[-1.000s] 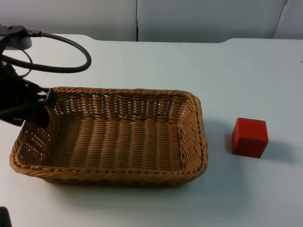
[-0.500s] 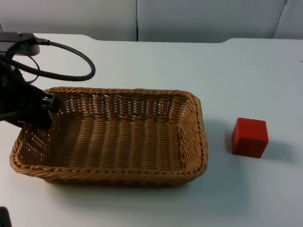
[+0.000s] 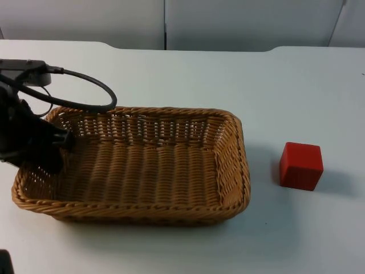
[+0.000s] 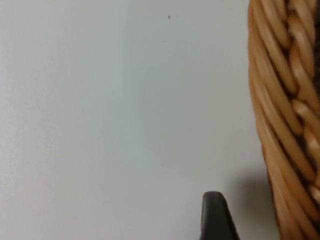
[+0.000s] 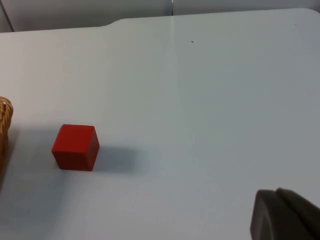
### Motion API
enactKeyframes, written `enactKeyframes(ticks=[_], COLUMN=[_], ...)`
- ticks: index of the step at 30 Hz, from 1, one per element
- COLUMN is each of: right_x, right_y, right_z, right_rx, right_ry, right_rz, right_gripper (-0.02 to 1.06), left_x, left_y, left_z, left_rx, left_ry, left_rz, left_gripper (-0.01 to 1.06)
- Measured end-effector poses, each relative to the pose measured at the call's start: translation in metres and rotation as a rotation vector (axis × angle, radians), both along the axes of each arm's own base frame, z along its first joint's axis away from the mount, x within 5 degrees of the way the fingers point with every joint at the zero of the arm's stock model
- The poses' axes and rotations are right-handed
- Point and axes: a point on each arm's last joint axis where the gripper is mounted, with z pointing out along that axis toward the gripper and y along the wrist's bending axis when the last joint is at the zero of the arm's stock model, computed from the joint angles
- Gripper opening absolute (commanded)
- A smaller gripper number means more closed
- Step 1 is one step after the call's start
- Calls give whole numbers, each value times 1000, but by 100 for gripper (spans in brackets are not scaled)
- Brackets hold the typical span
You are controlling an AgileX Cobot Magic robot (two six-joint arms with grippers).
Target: Pick up the basket with the left hand and place the cube into the basket with the right hand.
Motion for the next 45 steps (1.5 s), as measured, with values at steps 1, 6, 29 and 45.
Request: enactKeyframes(ticks=[1,6,29,45], right_x=[0,0,0,0], right_y=[0,0,0,0], right_z=[0,0,0,0], right_rx=[0,0,0,0], right_ry=[0,0,0,0], right_rz=[0,0,0,0], right_gripper=[0,0,0,0], left_x=[0,3,20,45], left_y=[0,1,-9,19], left_z=[-1,-2,16,48], left_rx=[0,5,-98,-248], left_ry=[1,-24,-3,57], left_rz=[3,16,64,137], left_gripper=[49,38,0,0])
